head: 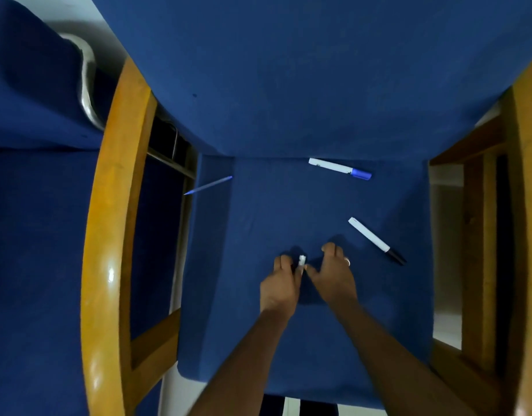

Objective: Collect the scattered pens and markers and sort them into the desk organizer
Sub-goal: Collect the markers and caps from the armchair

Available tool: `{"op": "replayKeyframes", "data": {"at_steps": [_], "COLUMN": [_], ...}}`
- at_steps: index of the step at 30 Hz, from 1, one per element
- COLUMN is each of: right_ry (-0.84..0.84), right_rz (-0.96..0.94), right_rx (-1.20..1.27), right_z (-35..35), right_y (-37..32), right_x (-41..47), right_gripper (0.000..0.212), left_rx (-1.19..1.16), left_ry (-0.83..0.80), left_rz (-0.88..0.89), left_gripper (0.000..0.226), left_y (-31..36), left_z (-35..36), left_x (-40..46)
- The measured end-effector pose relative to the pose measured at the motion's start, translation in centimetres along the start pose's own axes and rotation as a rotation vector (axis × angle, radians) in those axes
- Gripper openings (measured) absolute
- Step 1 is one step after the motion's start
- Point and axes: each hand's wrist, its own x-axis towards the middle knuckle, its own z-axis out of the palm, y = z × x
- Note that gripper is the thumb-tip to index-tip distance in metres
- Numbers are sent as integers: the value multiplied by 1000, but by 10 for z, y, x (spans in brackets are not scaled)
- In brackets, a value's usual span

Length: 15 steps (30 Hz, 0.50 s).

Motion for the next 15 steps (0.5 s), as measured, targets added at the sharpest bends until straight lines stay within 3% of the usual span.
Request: {"op": "replayKeyframes", "data": {"at_steps": [3,5,7,9,11,15], "right_ry": [166,347,441,415,287,61], "right_rz": [-107,-170,-72,75,146,12], "right_rx": [-32,-257,-385,-405,-442,-418], "right_z": [-9,-19,-37,-56,-67,-71], "right_y": [-2,5,11,19,30,29], "right_x": [3,11,20,27,33,43], "right_gripper": [32,34,42,41,39,45], "left_rx": [50,157,256,114,-73,-524], "left_ry": [68,5,-60,-9,-14,15], "left_rz": [12,64,95,80,-64,-170], "left_gripper": [37,30,31,31,32,18], "left_y": [13,24,31,32,29,10], "left_z": [1,-3,-5,-10,-17,-15], "left_x": [11,16,18,21,25,33]}}
